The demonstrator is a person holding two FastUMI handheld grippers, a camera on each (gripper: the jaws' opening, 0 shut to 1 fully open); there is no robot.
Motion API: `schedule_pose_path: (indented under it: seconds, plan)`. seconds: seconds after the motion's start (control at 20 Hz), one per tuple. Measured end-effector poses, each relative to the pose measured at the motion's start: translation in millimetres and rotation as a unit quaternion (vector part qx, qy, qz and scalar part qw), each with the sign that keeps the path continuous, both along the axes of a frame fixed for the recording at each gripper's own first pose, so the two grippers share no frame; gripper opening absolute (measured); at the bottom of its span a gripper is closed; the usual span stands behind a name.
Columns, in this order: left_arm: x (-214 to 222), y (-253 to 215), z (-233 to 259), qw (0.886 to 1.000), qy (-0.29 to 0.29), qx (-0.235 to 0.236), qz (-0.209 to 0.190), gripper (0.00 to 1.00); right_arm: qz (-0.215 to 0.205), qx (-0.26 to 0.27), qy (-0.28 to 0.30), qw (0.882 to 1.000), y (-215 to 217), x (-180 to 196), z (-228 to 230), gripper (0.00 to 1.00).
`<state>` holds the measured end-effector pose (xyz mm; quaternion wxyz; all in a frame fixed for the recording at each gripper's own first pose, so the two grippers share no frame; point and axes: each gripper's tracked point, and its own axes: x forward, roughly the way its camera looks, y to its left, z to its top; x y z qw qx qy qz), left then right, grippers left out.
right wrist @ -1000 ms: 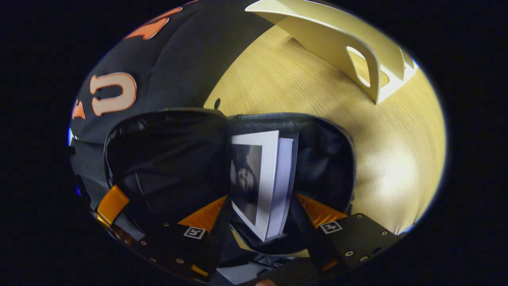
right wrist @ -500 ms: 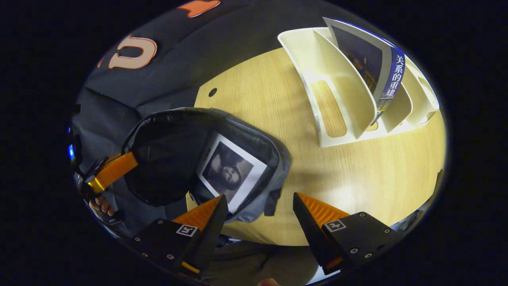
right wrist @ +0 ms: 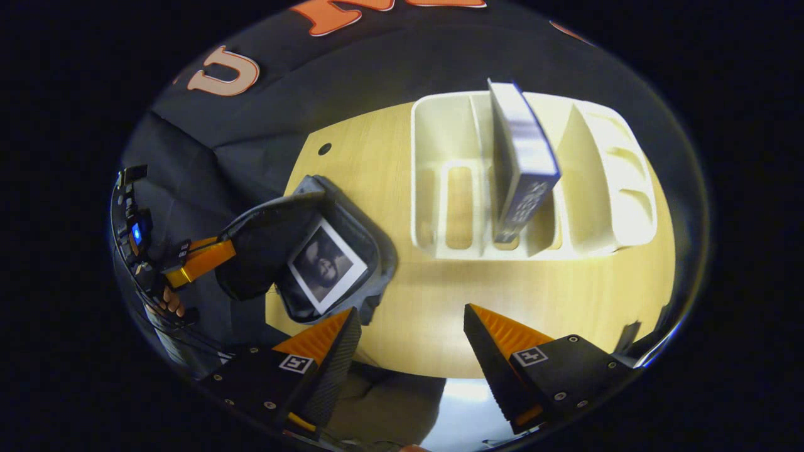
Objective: Open the schoolbag, grab two books from the bookshelf and put them into the schoolbag.
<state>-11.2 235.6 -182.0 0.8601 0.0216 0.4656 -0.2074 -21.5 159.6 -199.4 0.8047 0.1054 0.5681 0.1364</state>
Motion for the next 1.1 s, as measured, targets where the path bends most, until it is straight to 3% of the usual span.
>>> schedule_pose_path:
  seconds: [0.25, 0.6, 0.95, 1.1]
  plan:
    - [-5.6, -3.2, -8.4, 1.0, 0.01, 0.002, 0.024, 0.05, -0.02, -0.024, -0.008, 0.999, -52.5, 41.4, 37.1, 0.99]
    - [-7.6, 17.9, -1.9, 0.998, 0.006, 0.038, 0.042, 0.05, 0.005, -0.049, -0.021, 0.999, -86.9, 91.4, 65.9, 0.97]
    - [-11.0, 15.2, -0.6, 0.997, 0.01, 0.045, 0.068, 0.04, 0.021, -0.063, -0.006, 0.998, -74.5, 138.0, 33.0, 0.96]
    - [-15.5, 18.2, -1.6, 0.995, 0.015, 0.048, 0.082, 0.04, 0.009, -0.064, 0.008, 0.998, -75.0, 151.7, 18.9, 0.9]
